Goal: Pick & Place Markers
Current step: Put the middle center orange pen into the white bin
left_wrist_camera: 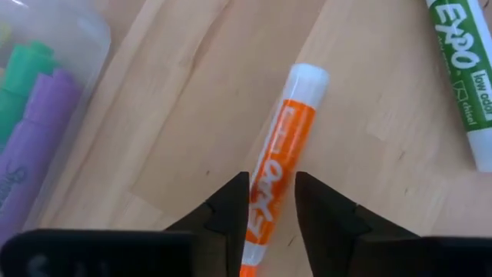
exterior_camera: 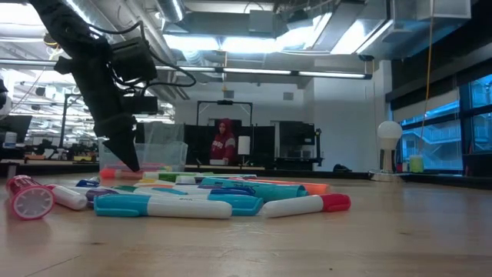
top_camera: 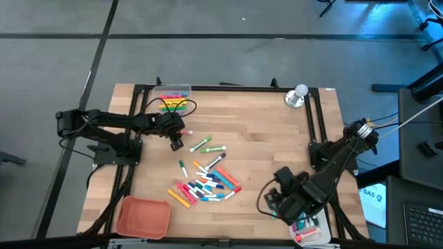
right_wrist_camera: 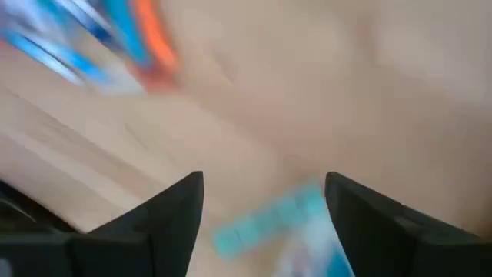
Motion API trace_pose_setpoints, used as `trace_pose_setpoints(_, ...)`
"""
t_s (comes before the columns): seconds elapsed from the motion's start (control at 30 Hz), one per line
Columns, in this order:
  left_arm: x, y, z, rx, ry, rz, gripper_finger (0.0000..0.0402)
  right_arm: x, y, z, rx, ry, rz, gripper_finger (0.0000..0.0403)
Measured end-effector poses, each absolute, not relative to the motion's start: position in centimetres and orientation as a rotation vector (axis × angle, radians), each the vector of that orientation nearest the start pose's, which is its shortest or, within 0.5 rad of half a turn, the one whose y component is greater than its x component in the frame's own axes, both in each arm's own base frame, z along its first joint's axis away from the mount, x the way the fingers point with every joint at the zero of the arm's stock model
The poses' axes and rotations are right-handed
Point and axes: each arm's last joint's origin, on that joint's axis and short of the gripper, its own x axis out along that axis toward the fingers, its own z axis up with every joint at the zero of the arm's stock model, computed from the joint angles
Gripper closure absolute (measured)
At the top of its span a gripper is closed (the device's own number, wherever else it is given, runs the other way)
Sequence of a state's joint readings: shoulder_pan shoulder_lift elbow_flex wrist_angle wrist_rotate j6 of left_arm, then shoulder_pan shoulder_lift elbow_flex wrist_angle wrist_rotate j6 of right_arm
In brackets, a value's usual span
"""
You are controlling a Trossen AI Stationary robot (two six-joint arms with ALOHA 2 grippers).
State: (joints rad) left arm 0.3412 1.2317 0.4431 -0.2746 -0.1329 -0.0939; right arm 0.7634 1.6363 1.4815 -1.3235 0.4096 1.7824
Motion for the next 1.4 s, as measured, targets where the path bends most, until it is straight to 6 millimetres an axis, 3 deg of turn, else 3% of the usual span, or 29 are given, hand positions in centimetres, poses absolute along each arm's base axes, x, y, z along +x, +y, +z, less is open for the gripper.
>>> trace_pose_setpoints(0.1, 18.4, 6.9, 13.3, -0.194, 1.062, 0.474, 0.0301, 23.1, 18.9, 30.2, 0.545, 0.763, -0.756, 0.0132)
trace_pose_setpoints(0.17, 18.5, 7.0, 12.8, -0.193, 1.087, 0.474, 0.0302, 23.8, 17.9, 29.8, 0.456, 0.704, -0.779, 0.0132)
trace_pose_setpoints(0.33, 19.0, 7.5, 11.5, -0.191, 1.136, 0.442, 0.0317, 25.8, 13.2, 27.2, 0.359, 0.824, -0.927, 0.0132)
trace_pose_setpoints(0.5, 19.4, 8.0, 11.3, -0.188, 1.08, 0.487, 0.0336, 27.9, 6.8, 25.1, 0.29, 1.033, -0.974, 0.0132)
trace_pose_setpoints(0.6, 19.8, 8.2, 11.7, -0.195, 0.996, 0.501, 0.0337, 30.0, 2.6, 24.2, 0.329, 1.05, -0.862, 0.0132)
trace_pose_setpoints(0.7, 20.7, 8.3, 12.7, -0.255, 0.863, 0.423, 0.0337, 32.3, -1.2, 24.0, 0.483, 0.982, -0.603, 0.0132)
trace_pose_setpoints(0.83, 21.6, 7.9, 14.6, -0.436, 0.765, 0.255, 0.0337, 33.7, -4.5, 25.6, 0.652, 0.858, -0.379, 0.0139)
trace_pose_setpoints(0.97, 22.5, 7.5, 18.8, -0.546, 0.59, 0.096, 0.0337, 34.3, -5.8, 28.8, 0.788, 0.67, -0.44, 0.0154)
trace_pose_setpoints(1.17, 22.3, 7.8, 25.4, -0.615, 0.227, 0.019, 0.0337, 34.9, -5.3, 33.5, 0.865, 0.451, -0.465, 0.017)
trace_pose_setpoints(1.27, 21.7, 8.3, 27.0, -0.661, 0.104, 0.02, 0.0337, 33.7, -4.6, 36.3, 0.789, 0.322, -0.526, 0.0173)
trace_pose_setpoints(1.4, 21.4, 8.7, 27.4, -0.726, 0.057, 0.044, 0.0337, 33.1, -3.8, 37.4, 0.734, 0.197, -0.557, 0.0169)
